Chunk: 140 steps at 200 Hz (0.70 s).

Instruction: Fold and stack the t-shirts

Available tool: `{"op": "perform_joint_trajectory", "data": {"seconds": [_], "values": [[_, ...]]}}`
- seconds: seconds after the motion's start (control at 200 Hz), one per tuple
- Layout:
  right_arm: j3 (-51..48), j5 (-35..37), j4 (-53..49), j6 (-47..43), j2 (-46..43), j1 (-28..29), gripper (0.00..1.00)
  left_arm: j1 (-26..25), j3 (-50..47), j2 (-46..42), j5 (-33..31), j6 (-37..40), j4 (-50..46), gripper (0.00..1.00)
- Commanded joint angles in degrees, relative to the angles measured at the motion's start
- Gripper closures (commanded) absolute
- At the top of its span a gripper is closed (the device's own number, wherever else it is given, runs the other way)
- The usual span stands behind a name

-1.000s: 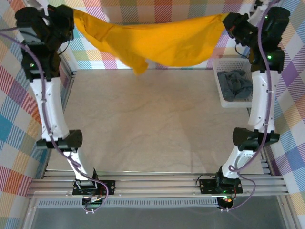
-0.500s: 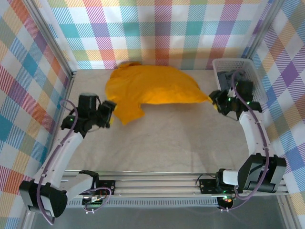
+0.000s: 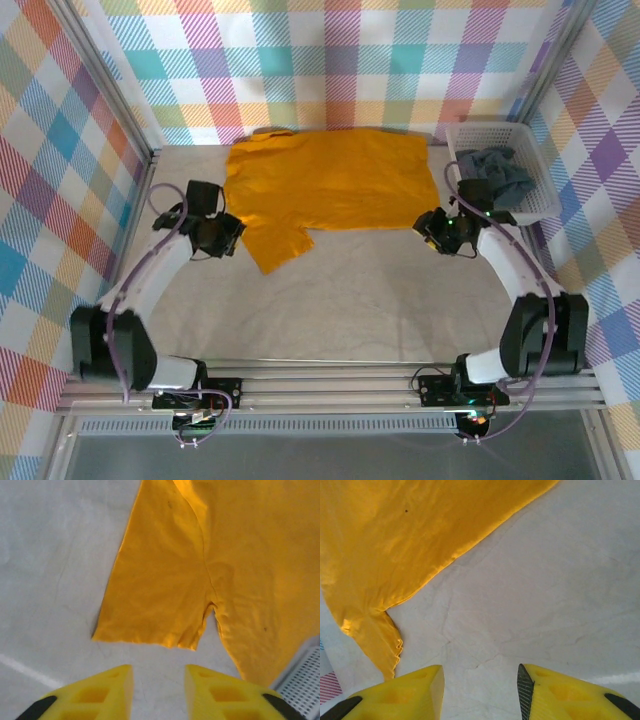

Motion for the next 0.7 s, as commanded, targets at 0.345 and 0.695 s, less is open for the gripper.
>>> {"op": "perform_joint_trajectory", "data": {"seconds": [0.345, 0.695], "values": [[33.8, 0.7, -5.9, -5.0, 37.1, 0.0, 0.64, 3.0, 36.3, 43.2, -2.4, 6.3, 2.4, 0.76], [30.6, 4.3, -16.7, -4.8, 39.6, 5.0, 0.65, 3.4, 8.5, 31.3, -6.1, 3.0, 0.3, 0.79]]}}
